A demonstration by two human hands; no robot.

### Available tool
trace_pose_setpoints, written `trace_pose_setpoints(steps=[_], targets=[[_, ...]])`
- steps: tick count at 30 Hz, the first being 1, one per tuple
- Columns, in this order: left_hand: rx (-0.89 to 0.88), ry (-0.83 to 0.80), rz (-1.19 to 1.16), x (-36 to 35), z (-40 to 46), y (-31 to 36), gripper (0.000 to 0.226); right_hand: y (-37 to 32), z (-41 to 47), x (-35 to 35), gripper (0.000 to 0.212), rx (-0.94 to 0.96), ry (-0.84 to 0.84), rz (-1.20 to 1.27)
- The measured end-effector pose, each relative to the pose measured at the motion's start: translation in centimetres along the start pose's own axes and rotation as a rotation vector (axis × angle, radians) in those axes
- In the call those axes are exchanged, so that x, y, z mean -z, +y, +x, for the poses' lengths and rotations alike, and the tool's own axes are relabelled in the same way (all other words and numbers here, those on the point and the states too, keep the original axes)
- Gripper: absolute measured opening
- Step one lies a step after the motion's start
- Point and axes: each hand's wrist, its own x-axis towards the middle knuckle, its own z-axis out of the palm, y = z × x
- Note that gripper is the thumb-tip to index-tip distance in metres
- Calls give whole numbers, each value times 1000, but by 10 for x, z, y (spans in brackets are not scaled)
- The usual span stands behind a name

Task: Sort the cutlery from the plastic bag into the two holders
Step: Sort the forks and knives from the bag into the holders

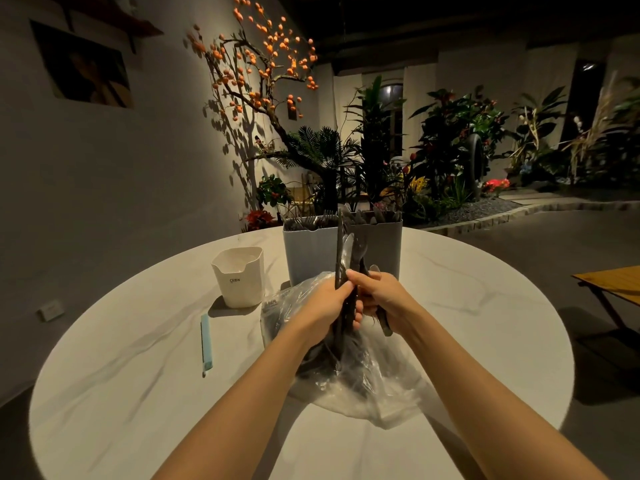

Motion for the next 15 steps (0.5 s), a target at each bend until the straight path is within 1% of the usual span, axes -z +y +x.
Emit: trace_pose_setpoints(steps=[2, 4, 6, 8, 10, 13, 14, 15], targets=[[-6, 44, -18, -1, 3, 0, 27, -1, 5, -1, 30, 2, 59, -49], [-8, 137, 5, 3, 10, -1, 27, -5, 11, 1, 28, 12, 108, -55], [-18, 230, 50, 8, 19, -1, 27, -10, 15, 5, 24, 20, 126, -41], [-36, 277, 70, 12, 23, 2, 26, -15, 18, 9, 24, 18, 114, -40], [-32, 257, 45, 13, 26, 6, 27, -19, 20, 12, 26, 12, 92, -36], [5, 166, -65, 13, 30, 14, 23, -23, 26, 15, 32, 6, 72, -74], [23, 146, -86, 12, 32, 17, 24, -24, 28, 16, 34, 1, 70, -97], [43, 126, -113, 12, 34, 21, 32, -26, 30, 17, 35, -4, 67, -114]])
